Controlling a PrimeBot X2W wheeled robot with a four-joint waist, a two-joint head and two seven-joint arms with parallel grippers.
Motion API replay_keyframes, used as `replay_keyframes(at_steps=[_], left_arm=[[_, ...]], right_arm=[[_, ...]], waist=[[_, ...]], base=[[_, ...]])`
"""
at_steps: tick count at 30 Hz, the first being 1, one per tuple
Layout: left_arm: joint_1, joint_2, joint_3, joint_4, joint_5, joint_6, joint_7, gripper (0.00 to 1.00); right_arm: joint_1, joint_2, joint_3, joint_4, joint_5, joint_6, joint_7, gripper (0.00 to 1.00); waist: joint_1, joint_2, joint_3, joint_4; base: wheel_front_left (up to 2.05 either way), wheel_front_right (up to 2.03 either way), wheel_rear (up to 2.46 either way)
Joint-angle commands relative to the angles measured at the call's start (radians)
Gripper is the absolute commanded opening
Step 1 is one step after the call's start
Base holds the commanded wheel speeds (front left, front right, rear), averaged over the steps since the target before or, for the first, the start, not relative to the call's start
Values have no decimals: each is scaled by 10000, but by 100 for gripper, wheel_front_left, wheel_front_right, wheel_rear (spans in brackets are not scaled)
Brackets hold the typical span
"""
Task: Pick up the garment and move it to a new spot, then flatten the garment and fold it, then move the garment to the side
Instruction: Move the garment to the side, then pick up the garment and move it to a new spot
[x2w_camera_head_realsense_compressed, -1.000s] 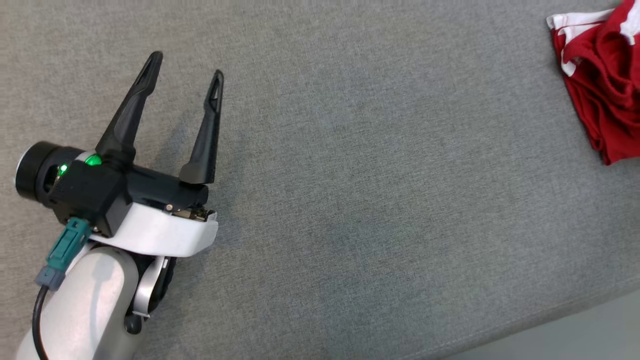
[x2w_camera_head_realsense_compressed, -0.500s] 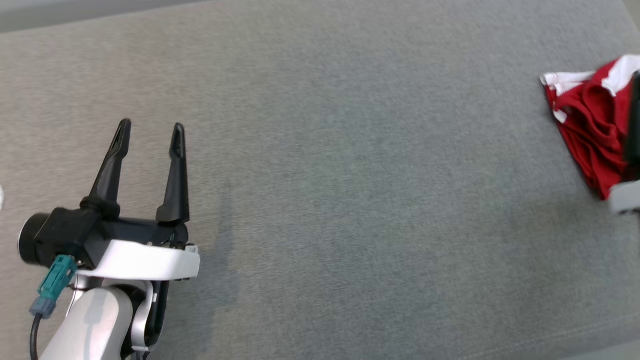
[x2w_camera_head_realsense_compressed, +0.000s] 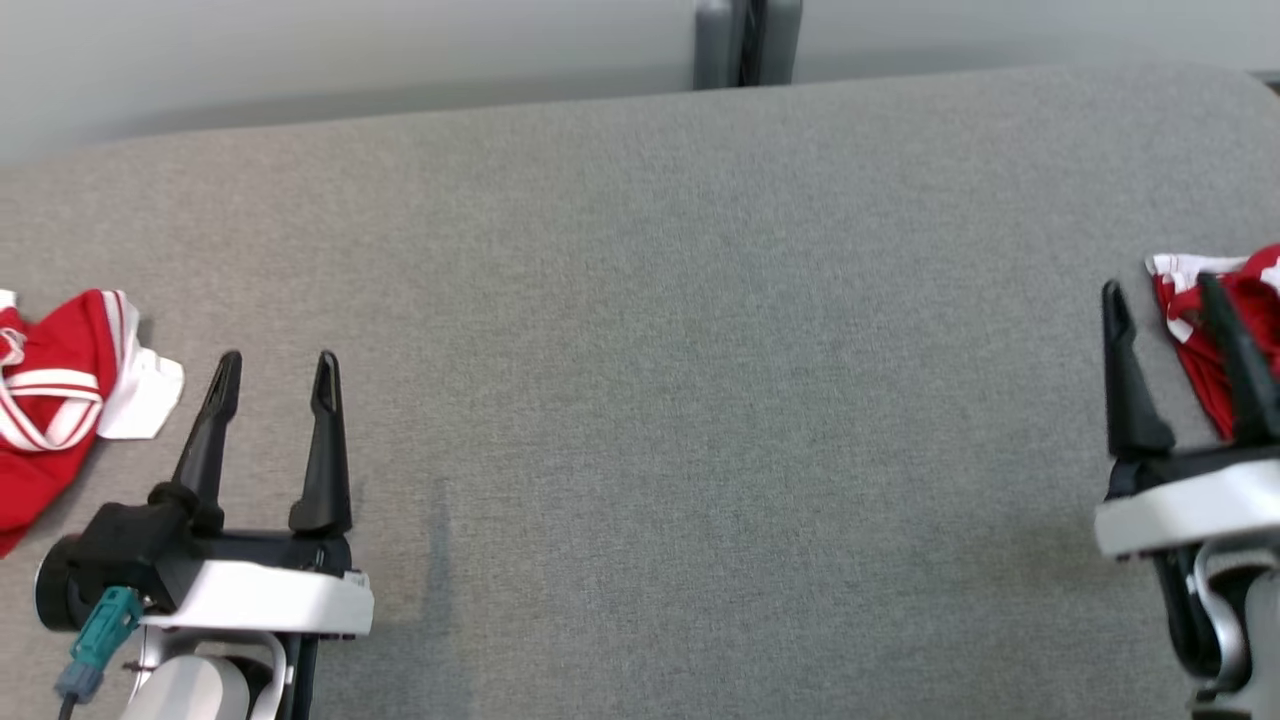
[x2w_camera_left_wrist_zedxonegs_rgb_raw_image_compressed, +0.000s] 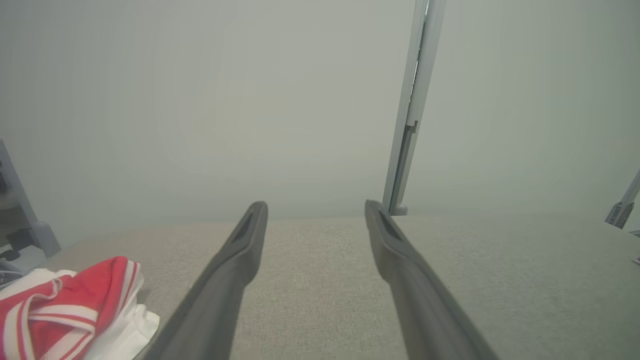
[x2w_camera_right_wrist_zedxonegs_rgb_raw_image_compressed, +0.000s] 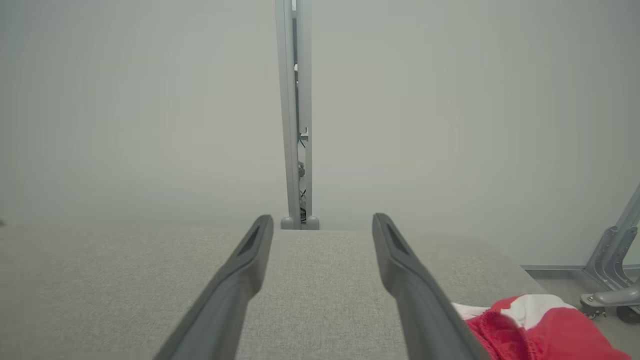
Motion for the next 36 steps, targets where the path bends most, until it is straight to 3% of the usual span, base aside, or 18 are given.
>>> replay_keyframes(at_steps=[1,19,36], left_arm=[[140,75,7,33,19,-17,-47,100],[1323,338,-426,-73,69,197,412,100],[1320,360,-517,-263,19,305,536,100]], right_arm=[[308,40,4,-166,-93,-9,88,100],[2629,452,9,-1408,-125,-9,1074,100],[2898,605,-165,-1737,-173,-9,1247,100]], waist=[[0,0,-310,136],[0,0,-1636,65],[0,0,-1668,149]], base=[[0,0,0],[0,0,0],[0,0,0]])
